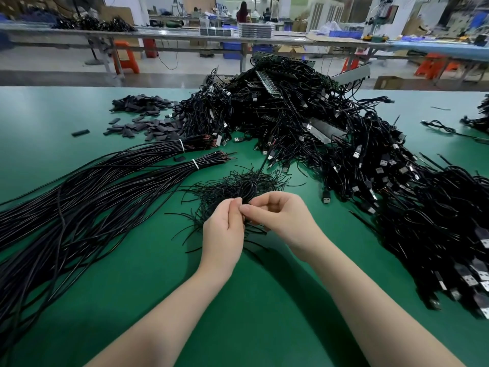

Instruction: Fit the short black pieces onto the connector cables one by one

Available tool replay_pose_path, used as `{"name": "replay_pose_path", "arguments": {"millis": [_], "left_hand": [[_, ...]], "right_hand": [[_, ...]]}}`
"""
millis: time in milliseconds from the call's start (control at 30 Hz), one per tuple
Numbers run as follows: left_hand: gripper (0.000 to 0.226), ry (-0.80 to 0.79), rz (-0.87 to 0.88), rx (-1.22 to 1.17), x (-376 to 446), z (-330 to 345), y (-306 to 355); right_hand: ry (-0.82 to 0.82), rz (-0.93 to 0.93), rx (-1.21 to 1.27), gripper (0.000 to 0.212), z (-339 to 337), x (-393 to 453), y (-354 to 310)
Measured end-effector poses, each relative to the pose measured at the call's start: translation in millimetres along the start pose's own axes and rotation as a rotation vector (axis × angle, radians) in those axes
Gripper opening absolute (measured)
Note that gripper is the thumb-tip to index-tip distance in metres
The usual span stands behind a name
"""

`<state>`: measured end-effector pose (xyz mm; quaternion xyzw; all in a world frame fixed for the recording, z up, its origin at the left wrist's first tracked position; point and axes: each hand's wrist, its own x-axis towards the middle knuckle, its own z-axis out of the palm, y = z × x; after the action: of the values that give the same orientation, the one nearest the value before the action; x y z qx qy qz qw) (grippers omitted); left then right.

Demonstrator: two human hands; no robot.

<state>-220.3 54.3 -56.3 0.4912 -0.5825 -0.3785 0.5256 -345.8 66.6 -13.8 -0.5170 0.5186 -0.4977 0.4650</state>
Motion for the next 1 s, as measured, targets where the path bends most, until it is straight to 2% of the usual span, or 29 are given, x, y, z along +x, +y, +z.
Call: {"name": "replay_pose_path", "arguments": {"millis": [233, 333, 433, 567, 667, 833, 933, 1000], "left_hand": [[0.036, -0.036, 0.068, 0.004, -2.0, 1.2, -1.0], [0.034, -0.033, 0.086, 0.013, -4.4, 1.6, -0.3], [0.031, 0.013, 0.138, 0.065, -5.7, 0.6, 0.3], [0.015, 0.037, 0.132, 0.064, -6.2, 0.2, 2.4], [0.019, 0.052, 0.194, 0.100, -6.4, -1.6, 5.6], [0.025, 0.004, 0.139, -0.079, -6.2, -1.6, 12.7], [0.026, 0.013, 0.175, -0.047, -4.9, -4.4, 12.2], [0.036, 0.026, 0.190, 0.026, -3.9, -4.7, 10.2]], "right_hand": [[0.055, -0.005, 0.030, 0.020, -2.8, 1.0, 1.4], [0.049, -0.015, 0.026, 0.012, -2.6, -0.9, -1.5], [0.077, -0.112, -0.111, 0.013, -0.8, -2.4, -6.5], [0.089, -0.176, -0.282, 0.016, -1.9, -2.6, -11.7], [0.114, -0.212, -0.390, 0.020, -5.4, -3.0, -13.2], [0.151, -0.354, -0.602, 0.021, -4.7, -4.7, -15.7], [0.118, -0.385, -0.578, 0.027, -4.4, -5.5, -17.4], [0.074, -0.345, -0.504, 0.019, -4.2, -5.6, -17.9]]}}
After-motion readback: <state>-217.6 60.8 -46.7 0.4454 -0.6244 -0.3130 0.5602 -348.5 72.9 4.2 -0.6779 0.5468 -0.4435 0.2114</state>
